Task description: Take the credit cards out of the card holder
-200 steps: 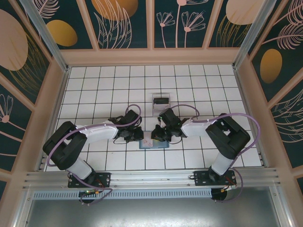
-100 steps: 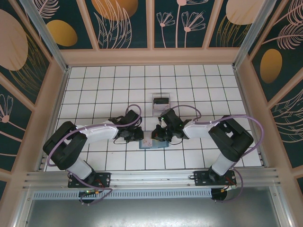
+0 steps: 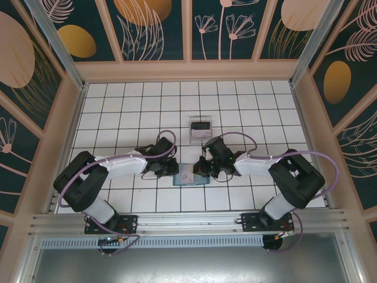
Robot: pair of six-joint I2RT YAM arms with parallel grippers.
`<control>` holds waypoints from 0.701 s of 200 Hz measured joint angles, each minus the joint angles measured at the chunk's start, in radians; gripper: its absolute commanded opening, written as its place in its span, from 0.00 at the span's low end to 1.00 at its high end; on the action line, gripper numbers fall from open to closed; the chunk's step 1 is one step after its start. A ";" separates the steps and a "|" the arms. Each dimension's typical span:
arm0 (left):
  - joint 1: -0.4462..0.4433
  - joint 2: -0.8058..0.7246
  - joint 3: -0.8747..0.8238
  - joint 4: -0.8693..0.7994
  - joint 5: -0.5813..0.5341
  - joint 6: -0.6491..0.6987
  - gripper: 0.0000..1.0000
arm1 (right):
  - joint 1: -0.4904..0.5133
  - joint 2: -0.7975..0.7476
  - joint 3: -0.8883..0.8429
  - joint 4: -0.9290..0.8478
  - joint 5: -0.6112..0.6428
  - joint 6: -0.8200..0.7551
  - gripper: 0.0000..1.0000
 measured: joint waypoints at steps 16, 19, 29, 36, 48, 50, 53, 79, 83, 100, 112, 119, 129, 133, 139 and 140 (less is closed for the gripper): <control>0.000 0.000 0.001 0.000 0.000 0.000 0.18 | -0.005 -0.017 -0.003 -0.016 0.003 -0.003 0.00; 0.000 0.000 0.001 0.000 0.000 0.000 0.18 | -0.005 -0.021 -0.003 -0.019 0.004 -0.003 0.00; 0.000 0.000 0.001 0.000 -0.001 0.000 0.18 | -0.006 -0.035 -0.005 -0.029 0.010 -0.007 0.00; 0.000 0.000 0.001 0.000 -0.001 0.000 0.18 | -0.006 -0.046 -0.005 -0.039 0.015 -0.010 0.00; 0.000 0.000 0.001 0.000 -0.001 0.000 0.18 | -0.008 -0.065 -0.005 -0.057 0.020 -0.019 0.00; 0.000 0.000 0.001 0.000 -0.001 0.000 0.18 | -0.009 -0.068 -0.005 -0.060 0.021 -0.020 0.00; 0.000 0.000 0.001 0.000 -0.001 0.000 0.18 | -0.009 -0.072 -0.005 -0.064 0.023 -0.023 0.00; -0.001 -0.002 0.001 -0.002 -0.003 0.000 0.18 | -0.015 -0.117 -0.005 -0.099 0.036 -0.035 0.00; -0.002 -0.002 0.001 -0.002 -0.005 0.000 0.19 | -0.017 -0.124 -0.005 -0.105 0.040 -0.037 0.00; -0.005 -0.005 0.001 -0.004 -0.014 0.001 0.19 | -0.020 -0.148 -0.005 -0.126 0.050 -0.050 0.00; -0.006 -0.007 0.001 -0.006 -0.021 0.001 0.19 | -0.022 -0.163 -0.005 -0.137 0.053 -0.057 0.00; -0.007 -0.008 0.001 -0.007 -0.024 0.001 0.19 | -0.023 -0.173 -0.005 -0.145 0.055 -0.060 0.00; -0.009 -0.009 0.001 -0.008 -0.027 0.001 0.19 | -0.024 -0.186 -0.005 -0.154 0.063 -0.066 0.00; -0.010 -0.010 0.001 -0.008 -0.028 0.001 0.19 | -0.025 -0.191 -0.004 -0.159 0.066 -0.071 0.00; -0.010 -0.010 0.001 -0.008 -0.030 0.001 0.19 | -0.025 -0.197 -0.001 -0.169 0.070 -0.076 0.00; -0.010 -0.010 0.001 -0.008 -0.030 0.001 0.19 | -0.025 -0.198 -0.001 -0.170 0.070 -0.076 0.00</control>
